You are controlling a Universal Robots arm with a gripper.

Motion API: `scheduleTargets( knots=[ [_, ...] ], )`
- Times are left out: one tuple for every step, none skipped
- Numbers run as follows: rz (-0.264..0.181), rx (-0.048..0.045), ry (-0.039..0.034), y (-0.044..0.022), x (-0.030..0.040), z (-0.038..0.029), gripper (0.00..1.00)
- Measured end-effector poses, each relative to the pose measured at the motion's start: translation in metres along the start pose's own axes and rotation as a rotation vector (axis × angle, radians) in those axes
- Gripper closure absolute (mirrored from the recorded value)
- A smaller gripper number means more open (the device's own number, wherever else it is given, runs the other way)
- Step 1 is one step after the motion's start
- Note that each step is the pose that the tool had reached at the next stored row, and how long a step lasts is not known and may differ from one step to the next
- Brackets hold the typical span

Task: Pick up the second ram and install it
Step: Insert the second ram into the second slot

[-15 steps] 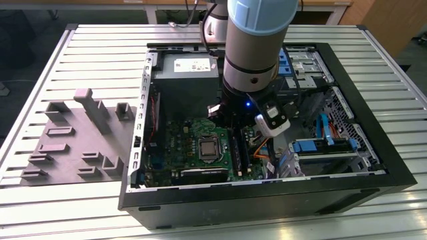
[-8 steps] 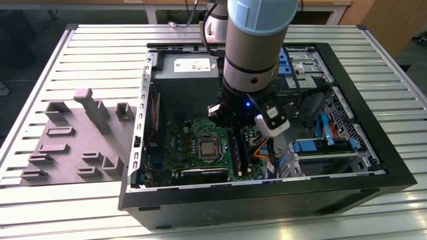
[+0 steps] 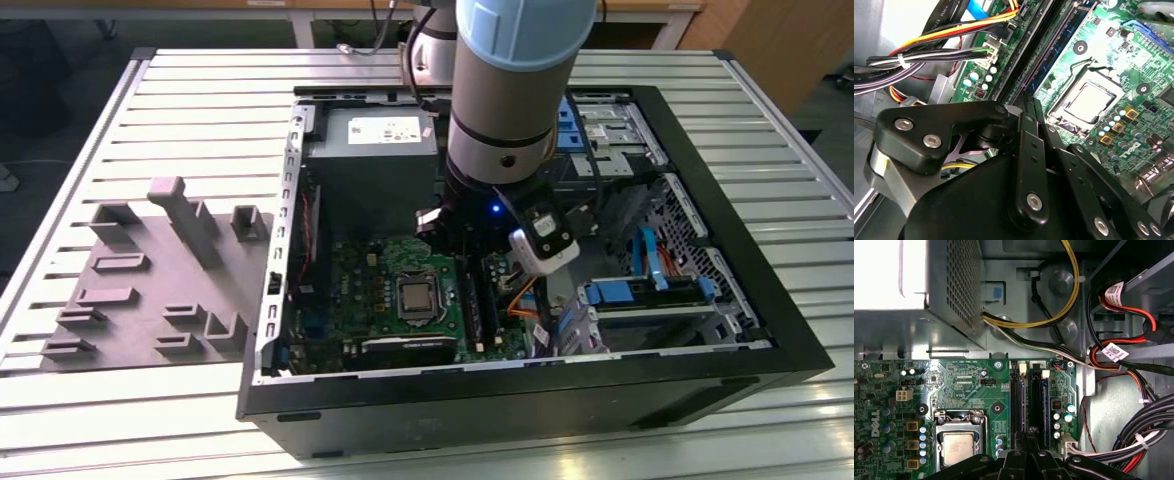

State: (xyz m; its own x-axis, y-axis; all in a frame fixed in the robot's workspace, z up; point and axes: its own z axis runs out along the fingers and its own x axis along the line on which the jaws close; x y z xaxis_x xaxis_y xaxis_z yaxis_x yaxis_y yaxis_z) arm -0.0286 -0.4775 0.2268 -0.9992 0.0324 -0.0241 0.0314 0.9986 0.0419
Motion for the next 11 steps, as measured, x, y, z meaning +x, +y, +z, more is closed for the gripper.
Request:
scheduleTargets(
  knots=[
    [0.0,0.0,0.0,0.0,0.0,0.0,0.88],
    [0.0,0.0,0.0,0.0,0.0,0.0,0.88],
    [0.0,0.0002,0.0001,0.0,0.0,0.0,0.88],
    [0.0,0.0001,0.0,0.0,0.0,0.0004,0.88],
    [0.0,0.0001,0.0,0.0,0.0,0.0006,0.88],
    [0.0,0.0001,0.0,-0.0001,0.0,0.0009,0.88],
    [0.0,0.0001,0.0,-0.0001,0.0,0.0012,0.88],
    [0.0,0.0001,0.0,-0.0001,0.0,0.0014,0.88],
    [0.0,0.0001,0.0,-0.0001,0.0001,0.0016,0.88],
    [0.0,0.0,0.0,-0.0001,0.0001,0.0019,0.88],
    [0.0,0.0,0.0,-0.0001,0.0002,0.0022,0.88]
  ],
)
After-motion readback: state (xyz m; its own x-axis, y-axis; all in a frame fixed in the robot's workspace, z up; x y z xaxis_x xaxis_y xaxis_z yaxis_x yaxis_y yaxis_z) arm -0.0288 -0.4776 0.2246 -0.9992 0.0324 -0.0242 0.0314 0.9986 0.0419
